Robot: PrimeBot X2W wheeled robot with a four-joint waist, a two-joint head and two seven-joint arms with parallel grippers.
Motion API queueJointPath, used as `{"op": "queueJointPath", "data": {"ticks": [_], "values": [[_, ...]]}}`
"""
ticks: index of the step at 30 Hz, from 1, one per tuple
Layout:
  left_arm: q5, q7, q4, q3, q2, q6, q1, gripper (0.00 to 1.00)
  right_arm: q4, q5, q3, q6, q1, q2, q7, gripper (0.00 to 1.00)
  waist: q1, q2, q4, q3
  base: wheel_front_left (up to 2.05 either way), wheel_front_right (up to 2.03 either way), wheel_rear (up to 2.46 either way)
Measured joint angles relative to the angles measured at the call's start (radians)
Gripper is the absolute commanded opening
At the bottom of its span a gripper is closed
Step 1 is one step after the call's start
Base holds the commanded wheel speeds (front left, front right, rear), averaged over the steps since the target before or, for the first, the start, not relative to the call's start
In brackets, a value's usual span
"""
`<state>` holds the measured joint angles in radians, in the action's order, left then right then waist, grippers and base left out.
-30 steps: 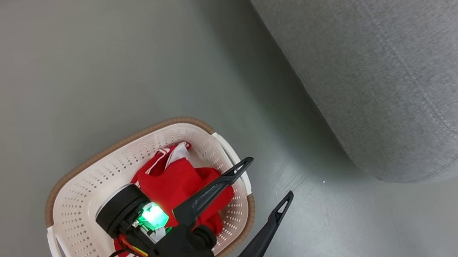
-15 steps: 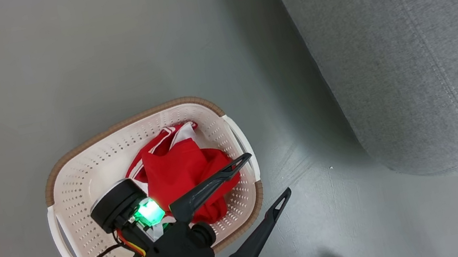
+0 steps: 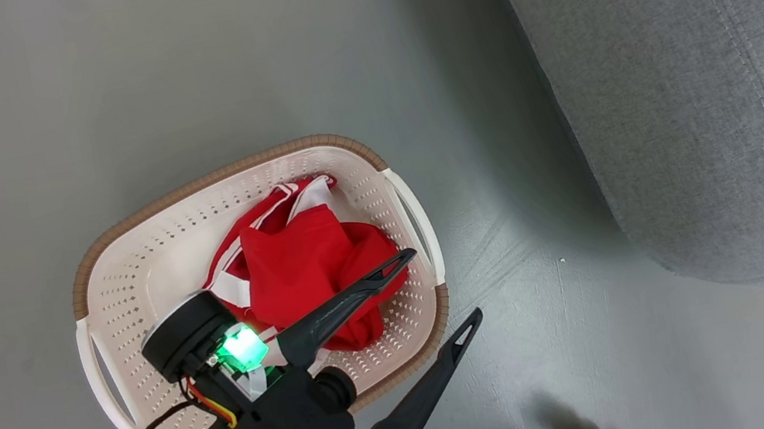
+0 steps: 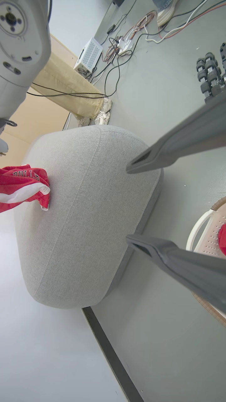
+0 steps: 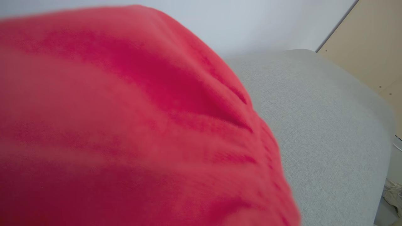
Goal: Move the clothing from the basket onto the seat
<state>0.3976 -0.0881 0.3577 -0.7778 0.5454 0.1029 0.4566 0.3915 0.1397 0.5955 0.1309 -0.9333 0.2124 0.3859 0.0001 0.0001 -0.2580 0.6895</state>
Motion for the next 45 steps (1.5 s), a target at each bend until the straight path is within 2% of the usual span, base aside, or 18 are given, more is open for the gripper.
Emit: {"op": "queueJointPath", "data": {"ticks": [7, 13, 19, 20, 22, 23, 24, 25, 31, 35, 42, 45], "values": [[0.000, -0.008, 0.001, 0.003, 0.010, 0.000, 0.001, 1.00, 0.035, 0.020, 0.040, 0.000, 0.000, -0.007, 0.002, 0.00, 0.0000, 0.0000, 0.008, 0.025, 0.00, 0.00, 0.00], [0.000, -0.008, 0.002, 0.003, 0.011, 0.003, 0.006, 1.00, 0.118, 0.022, 0.076, 0.000, -0.012, 0.025, 0.018, 0.00, 0.0000, 0.0000, 0.020, 0.036, 0.00, 0.00, 0.00], [0.000, -0.008, -0.001, 0.002, 0.012, 0.003, 0.006, 1.00, 0.170, 0.030, 0.092, 0.000, -0.012, 0.028, 0.042, 0.00, 0.0000, 0.0000, 0.030, 0.037, 0.00, 0.00, 0.00], [0.000, -0.008, -0.001, 0.002, 0.012, 0.003, 0.006, 1.00, 0.177, 0.033, 0.097, 0.000, -0.012, 0.028, 0.044, 0.05, 0.0000, 0.0000, 0.031, 0.037, 0.00, 0.00, 0.00], [0.002, -0.008, -0.001, 0.001, 0.012, 0.003, 0.006, 1.00, 0.188, 0.044, 0.105, 0.000, -0.012, 0.028, 0.046, 0.23, 0.0000, 0.0000, 0.033, 0.036, 0.00, 0.00, 0.00], [0.004, -0.008, -0.001, 0.001, 0.013, 0.003, 0.006, 1.00, 0.194, 0.048, 0.109, 0.000, -0.013, 0.027, 0.049, 0.45, 0.0000, 0.0000, 0.034, 0.035, 0.00, 0.00, 0.00], [0.004, -0.008, -0.002, 0.001, 0.013, 0.003, 0.006, 1.00, 0.198, 0.048, 0.111, 0.000, -0.013, 0.025, 0.055, 0.83, 0.0000, 0.0000, 0.034, 0.035, 0.00, 0.00, 0.00], [0.004, -0.008, -0.001, 0.001, 0.013, 0.003, 0.006, 1.00, 0.201, 0.052, 0.111, 0.000, -0.013, 0.022, 0.055, 1.00, 0.0000, 0.0000, 0.034, 0.035, 0.00, 0.00, 0.00], [0.005, -0.008, -0.001, 0.002, 0.018, 0.003, 0.006, 1.00, 0.236, 0.061, 0.118, 0.000, -0.023, 0.015, 0.067, 1.00, 0.0000, 0.0000, 0.031, 0.037, 0.00, 0.00, 0.00], [0.007, -0.008, -0.004, 0.005, 0.020, 0.003, 0.006, 1.00, 0.210, 0.094, 0.137, 0.000, -0.026, -0.020, 0.081, 1.00, -0.0001, 0.0000, 0.026, 0.033, 0.00, 0.00, 0.00], [0.013, -0.005, -0.005, 0.005, 0.019, 0.003, 0.006, 1.00, 0.217, 0.118, 0.162, 0.000, -0.026, -0.026, 0.123, 1.00, -0.0001, 0.0000, 0.020, 0.022, 0.00, 0.00, 0.00], [0.013, 0.004, -0.009, 0.004, 0.016, 0.003, 0.006, 1.00, 0.198, 0.134, 0.167, 0.000, -0.033, -0.054, 0.135, 1.00, 0.0000, 0.0000, 0.017, 0.011, 0.00, 0.00, 0.00]]}}
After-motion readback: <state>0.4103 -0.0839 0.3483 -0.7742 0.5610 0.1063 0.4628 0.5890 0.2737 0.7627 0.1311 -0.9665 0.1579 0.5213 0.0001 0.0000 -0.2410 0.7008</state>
